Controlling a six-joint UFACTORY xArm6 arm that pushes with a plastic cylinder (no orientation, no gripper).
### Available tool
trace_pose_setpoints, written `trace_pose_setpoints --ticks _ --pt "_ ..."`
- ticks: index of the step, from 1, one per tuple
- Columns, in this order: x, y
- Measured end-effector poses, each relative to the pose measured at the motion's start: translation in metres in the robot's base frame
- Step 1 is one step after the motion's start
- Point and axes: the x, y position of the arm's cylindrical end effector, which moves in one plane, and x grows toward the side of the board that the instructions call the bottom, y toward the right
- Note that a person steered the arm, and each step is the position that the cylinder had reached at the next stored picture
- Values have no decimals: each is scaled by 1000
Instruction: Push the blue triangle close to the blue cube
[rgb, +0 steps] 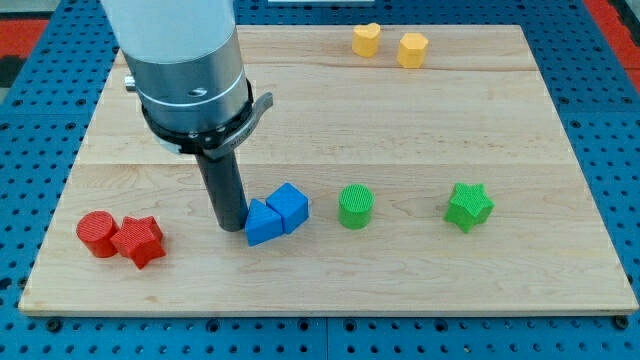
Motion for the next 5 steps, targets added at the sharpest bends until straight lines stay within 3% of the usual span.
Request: trace_pose_setpoints --ticks 2,3,4,5 --pt "7 -19" --pt "55 -19" --pt "57 51" --pt "35 38"
